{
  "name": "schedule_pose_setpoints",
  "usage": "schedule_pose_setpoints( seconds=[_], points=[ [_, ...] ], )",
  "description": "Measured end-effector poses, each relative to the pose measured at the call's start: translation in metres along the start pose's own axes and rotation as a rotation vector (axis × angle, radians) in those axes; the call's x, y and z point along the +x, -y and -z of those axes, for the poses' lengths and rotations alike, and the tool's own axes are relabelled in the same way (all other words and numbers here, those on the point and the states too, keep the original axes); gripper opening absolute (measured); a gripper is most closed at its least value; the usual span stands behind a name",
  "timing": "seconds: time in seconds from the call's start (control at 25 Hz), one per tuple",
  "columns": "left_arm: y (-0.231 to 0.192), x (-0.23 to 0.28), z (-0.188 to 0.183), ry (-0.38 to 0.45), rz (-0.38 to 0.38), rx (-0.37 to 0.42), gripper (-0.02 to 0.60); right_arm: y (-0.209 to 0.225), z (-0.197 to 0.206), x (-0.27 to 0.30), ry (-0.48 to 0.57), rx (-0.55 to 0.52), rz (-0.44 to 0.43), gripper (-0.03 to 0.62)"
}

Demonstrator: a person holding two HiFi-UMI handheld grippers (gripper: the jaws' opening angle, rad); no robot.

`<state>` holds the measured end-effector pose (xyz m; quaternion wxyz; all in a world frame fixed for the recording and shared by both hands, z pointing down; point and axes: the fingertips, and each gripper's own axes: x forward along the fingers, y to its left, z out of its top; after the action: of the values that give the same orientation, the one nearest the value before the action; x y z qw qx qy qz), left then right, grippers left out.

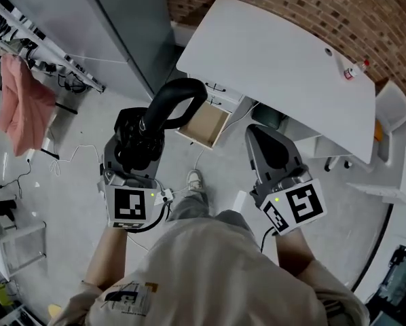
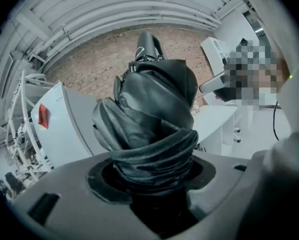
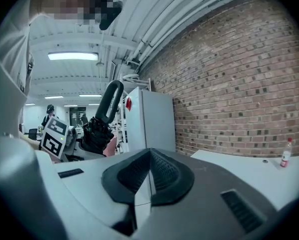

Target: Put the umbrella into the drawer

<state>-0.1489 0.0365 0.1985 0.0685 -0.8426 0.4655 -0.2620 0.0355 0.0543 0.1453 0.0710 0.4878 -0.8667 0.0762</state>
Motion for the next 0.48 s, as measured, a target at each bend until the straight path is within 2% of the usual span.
schedule_pose_setpoints(
  seconds=[0.24,0.48],
  points=[
    [-0.008,0.063,0.031,-0.017,0.069,0.052,0.27,0.01,0.012,0.041,-0.014,0.007,-0.01,0.008],
    [-0.006,0.117,0.081,-0.107,0.115,0.148,0.27,0.028,0.047,0.073,-0.073,0.025,-0.009,0.006]
  ],
)
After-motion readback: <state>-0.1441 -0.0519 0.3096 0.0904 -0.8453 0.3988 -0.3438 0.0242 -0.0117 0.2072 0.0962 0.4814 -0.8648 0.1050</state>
